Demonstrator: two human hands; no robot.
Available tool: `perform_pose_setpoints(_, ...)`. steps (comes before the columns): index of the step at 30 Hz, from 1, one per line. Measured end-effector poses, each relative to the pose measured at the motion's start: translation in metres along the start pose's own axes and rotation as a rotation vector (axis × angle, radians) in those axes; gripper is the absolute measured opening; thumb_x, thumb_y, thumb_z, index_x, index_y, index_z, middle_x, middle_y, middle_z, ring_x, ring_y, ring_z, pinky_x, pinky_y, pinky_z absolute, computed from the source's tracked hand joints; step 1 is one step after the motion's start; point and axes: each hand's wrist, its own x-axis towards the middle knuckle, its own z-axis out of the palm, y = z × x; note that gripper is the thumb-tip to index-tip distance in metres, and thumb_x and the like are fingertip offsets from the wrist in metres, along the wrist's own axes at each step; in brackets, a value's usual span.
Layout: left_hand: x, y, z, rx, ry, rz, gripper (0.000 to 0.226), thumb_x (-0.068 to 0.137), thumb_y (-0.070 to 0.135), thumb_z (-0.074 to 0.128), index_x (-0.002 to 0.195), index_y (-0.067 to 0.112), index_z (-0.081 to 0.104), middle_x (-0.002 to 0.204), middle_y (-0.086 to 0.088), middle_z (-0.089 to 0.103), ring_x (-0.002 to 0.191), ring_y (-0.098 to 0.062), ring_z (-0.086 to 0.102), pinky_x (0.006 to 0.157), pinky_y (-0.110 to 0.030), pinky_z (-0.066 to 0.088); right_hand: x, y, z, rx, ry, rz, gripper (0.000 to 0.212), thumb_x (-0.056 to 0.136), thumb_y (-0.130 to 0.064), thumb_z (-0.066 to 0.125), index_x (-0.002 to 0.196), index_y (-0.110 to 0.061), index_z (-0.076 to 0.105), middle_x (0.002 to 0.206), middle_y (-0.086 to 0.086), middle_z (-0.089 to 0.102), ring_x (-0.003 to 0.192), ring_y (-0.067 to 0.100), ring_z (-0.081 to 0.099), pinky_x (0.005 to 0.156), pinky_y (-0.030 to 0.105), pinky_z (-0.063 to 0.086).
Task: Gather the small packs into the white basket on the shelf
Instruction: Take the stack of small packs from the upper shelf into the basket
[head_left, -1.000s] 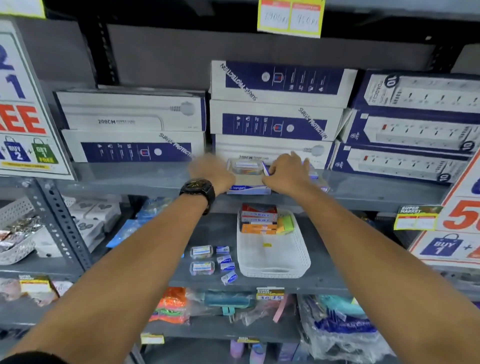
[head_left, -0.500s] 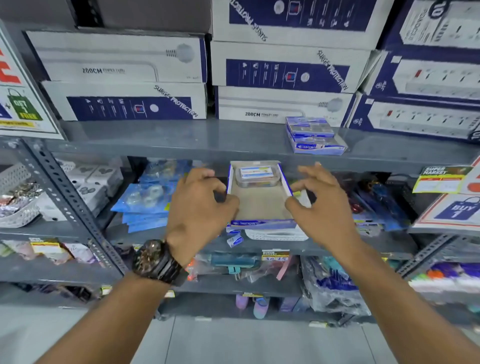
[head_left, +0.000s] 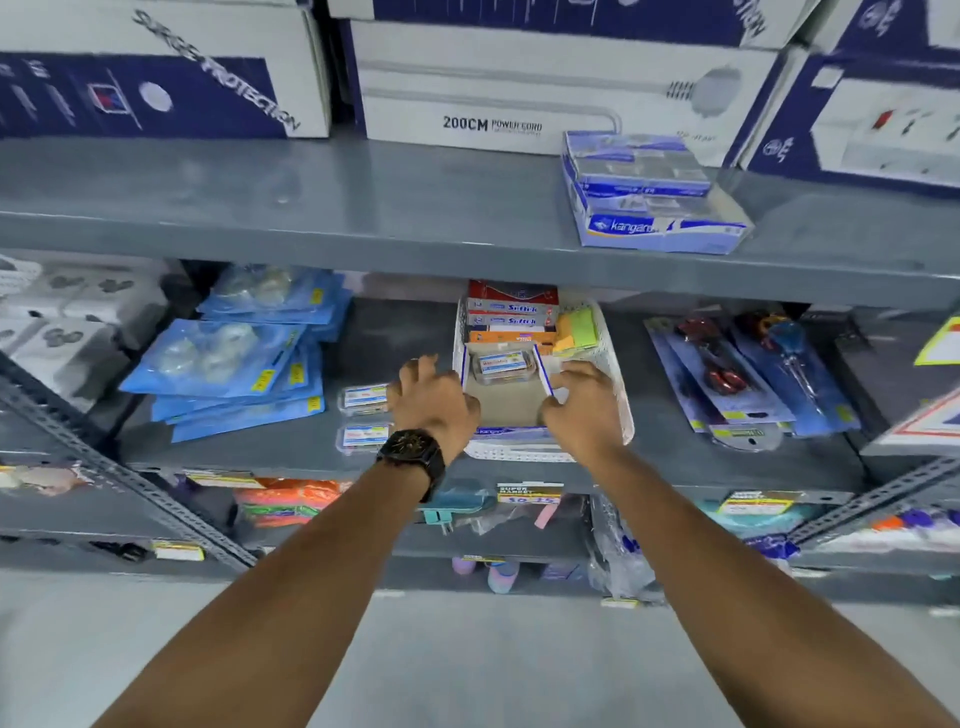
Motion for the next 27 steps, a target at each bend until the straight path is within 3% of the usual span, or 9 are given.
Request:
perform_pose_setpoints(4, 0.034, 0.006, 0.035, 0.136, -0.148, -0.046, 0.036, 0.087, 0.035, 0.049, 0.114, 0.016, 0.064, 0.148, -0.014, 0.032, 0.135, -0.037, 0.023, 0.105, -0.058, 0.029, 0.031, 0.011, 0.03, -0.164, -0.118, 0.082, 0.01, 0.065, -0.01, 0.063, 0.073, -0.005, 0.066, 0.092, 0.011, 0.065, 0.086, 0.034, 0.062, 0.075, 0.035, 0.055)
perform_pose_setpoints(9, 0.056, 0.01, 0.06, 0.252, -0.2, -0.052, 0.035, 0.084, 0.024, 0.056, 0.117, 0.018, 0.065, 0.152, -0.015, 0.029, 0.141, -0.041, 0.014, 0.111, -0.061, 0.021, 0.055, 0.025, 0.059, -0.263, -0.209, 0.122, 0.025, 0.072, -0.016, 0.068, 0.096, -0.011, 0.071, 0.099, 0.011, 0.066, 0.093, 0.033, 0.061, 0.08, 0.034, 0.054)
perform_pose_setpoints(14, 0.053, 0.013, 0.057, 0.297, -0.156, -0.021, 0.041, 0.084, 0.018, 0.052, 0.124, 0.018, 0.06, 0.16, -0.017, 0.018, 0.146, -0.044, 0.006, 0.114, -0.066, 0.014, 0.06, 0.029, 0.066, -0.242, -0.244, 0.107, 0.024, 0.078, -0.024, 0.07, 0.099, -0.013, 0.072, 0.099, 0.01, 0.071, 0.093, 0.031, 0.062, 0.079, 0.033, 0.053)
perform_pose_setpoints(19, 0.004, 0.021, 0.019, 0.175, -0.007, 0.067, 0.055, 0.085, 0.038, 0.051, 0.136, 0.018, 0.047, 0.153, -0.015, 0.031, 0.14, -0.04, 0.023, 0.111, -0.058, 0.028, 0.026, 0.017, 0.024, -0.08, -0.036, -0.06, 0.033, 0.081, -0.03, 0.068, 0.11, -0.014, 0.071, 0.114, 0.005, 0.069, 0.106, 0.028, 0.061, 0.092, 0.039, 0.052)
perform_pose_setpoints(22, -0.04, 0.041, -0.021, 0.081, 0.055, 0.19, 0.057, 0.086, 0.041, 0.051, 0.139, 0.021, 0.04, 0.142, -0.01, 0.045, 0.123, -0.036, 0.045, 0.097, -0.049, 0.043, -0.006, 0.002, -0.021, -0.006, 0.085, -0.201, 0.027, 0.08, -0.025, 0.064, 0.104, -0.017, 0.072, 0.11, 0.001, 0.07, 0.102, 0.025, 0.063, 0.091, 0.036, 0.052)
perform_pose_setpoints(25, -0.077, 0.07, -0.065, 0.009, 0.13, 0.339, 0.056, 0.089, 0.042, 0.046, 0.14, 0.025, 0.035, 0.129, -0.003, 0.057, 0.108, -0.03, 0.054, 0.087, -0.044, 0.048, -0.036, -0.016, -0.07, 0.033, 0.191, -0.307, 0.027, 0.08, -0.022, 0.064, 0.107, -0.025, 0.068, 0.11, -0.004, 0.069, 0.1, 0.022, 0.061, 0.091, 0.036, 0.049)
perform_pose_setpoints(27, -0.092, 0.088, -0.097, -0.037, 0.247, 0.399, 0.053, 0.09, 0.043, 0.046, 0.139, 0.026, 0.04, 0.121, 0.0, 0.062, 0.101, -0.029, 0.058, 0.081, -0.042, 0.051, -0.051, -0.026, -0.103, 0.077, 0.263, -0.369, 0.03, 0.081, -0.024, 0.063, 0.11, -0.031, 0.062, 0.105, -0.006, 0.069, 0.095, 0.016, 0.059, 0.087, 0.029, 0.048)
